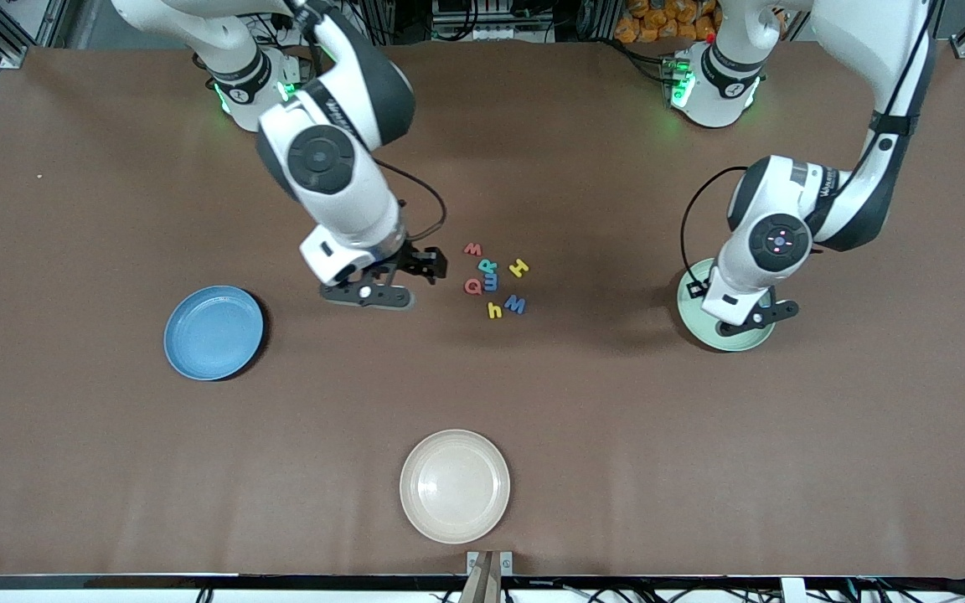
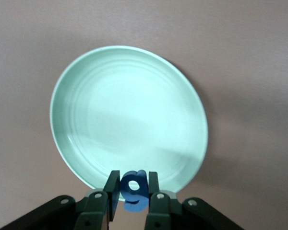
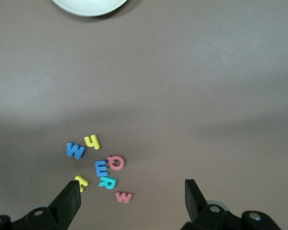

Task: Sort uppercase to blue plate, lowercase to green plate
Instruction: 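Drop the g on the green plate while the right gripper reaches letters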

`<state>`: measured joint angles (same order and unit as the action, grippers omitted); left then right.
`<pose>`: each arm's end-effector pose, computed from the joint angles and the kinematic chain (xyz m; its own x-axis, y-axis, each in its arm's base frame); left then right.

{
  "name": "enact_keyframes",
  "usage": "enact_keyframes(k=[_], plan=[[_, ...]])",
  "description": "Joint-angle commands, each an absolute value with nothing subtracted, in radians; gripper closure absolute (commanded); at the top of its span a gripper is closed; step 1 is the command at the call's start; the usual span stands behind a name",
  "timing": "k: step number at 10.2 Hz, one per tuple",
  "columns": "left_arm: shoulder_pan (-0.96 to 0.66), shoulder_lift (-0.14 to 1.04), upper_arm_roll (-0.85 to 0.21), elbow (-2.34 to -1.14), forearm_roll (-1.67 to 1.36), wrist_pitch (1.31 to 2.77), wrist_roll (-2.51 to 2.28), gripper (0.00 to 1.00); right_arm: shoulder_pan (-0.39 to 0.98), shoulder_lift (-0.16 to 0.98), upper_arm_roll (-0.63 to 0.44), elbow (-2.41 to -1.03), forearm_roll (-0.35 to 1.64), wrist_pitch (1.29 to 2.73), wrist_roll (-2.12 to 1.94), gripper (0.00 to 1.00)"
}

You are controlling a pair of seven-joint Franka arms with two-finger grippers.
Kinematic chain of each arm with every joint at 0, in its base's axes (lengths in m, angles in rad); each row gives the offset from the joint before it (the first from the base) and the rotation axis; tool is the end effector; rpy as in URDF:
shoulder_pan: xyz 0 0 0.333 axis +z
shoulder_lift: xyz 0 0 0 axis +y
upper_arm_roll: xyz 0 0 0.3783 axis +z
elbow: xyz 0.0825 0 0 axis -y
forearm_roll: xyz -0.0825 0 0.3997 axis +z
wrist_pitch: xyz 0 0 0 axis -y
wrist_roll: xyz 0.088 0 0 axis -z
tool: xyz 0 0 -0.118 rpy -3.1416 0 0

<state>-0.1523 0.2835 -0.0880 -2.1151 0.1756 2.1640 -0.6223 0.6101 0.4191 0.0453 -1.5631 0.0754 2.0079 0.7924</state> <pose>0.5607 -0.1274 0.3003 0.9515 0.2759 -0.1359 0.2438 -0.9461 -0.2133 0.5704 0.4389 0.4456 0.9845 -0.1694 -0.0451 -0.1726 -0.9818 -0.0787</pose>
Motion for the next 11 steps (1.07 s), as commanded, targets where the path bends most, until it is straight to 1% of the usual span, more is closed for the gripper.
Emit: enact_keyframes(k=[1, 2, 4, 5, 6, 7, 8, 9, 10, 11], plan=[[-0.129, 0.276, -0.100, -2.143, 0.190, 2.207, -0.607, 0.81, 0.690, 0.512, 0.040, -1.545, 0.013, 2.084, 0.940, 0.06], [-0.127, 0.278, -0.100, -2.141, 0.190, 2.209, -0.607, 0.56, 0.693, 0.543, 0.041, -1.543, -0.027, 2.086, 0.977, 0.08], [-0.127, 0.270, -0.097, -2.138, 0.189, 2.209, -0.611, 0.35, 0.693, 0.546, 0.043, -1.551, -0.038, 2.088, 0.939, 0.18], [-0.127, 0.261, -0.097, -2.132, 0.189, 2.204, -0.614, 0.24, 0.693, 0.548, 0.060, -1.554, -0.046, 2.092, 0.889, 0.21], [-0.126, 0.233, -0.095, -2.128, 0.189, 2.201, -0.608, 0.09, 0.693, 0.548, 0.072, -1.555, -0.046, 2.101, 0.879, 0.21], [-0.124, 0.198, -0.094, -2.114, 0.189, 2.195, -0.609, 0.00, 0.695, 0.557, 0.081, -1.555, -0.045, 2.109, 0.884, 0.21], [-0.109, 0.163, -0.092, -2.082, 0.189, 2.157, -0.609, 0.00, 0.696, 0.571, 0.095, -1.554, -0.044, 2.158, 0.881, 0.21], [-0.109, 0.144, -0.077, -2.024, 0.189, 2.099, -0.606, 0.00, 0.724, 0.593, 0.095, -1.554, -0.049, 2.218, 0.870, 0.21], [-0.107, 0.137, -0.069, -1.950, 0.187, 2.029, -0.550, 0.00, 0.736, 0.618, 0.095, -1.551, -0.060, 2.262, 0.832, 0.21], [-0.107, 0.133, -0.037, -1.877, 0.178, 1.967, -0.422, 0.00, 0.762, 0.647, 0.097, -1.545, -0.070, 2.298, 0.765, 0.22]])
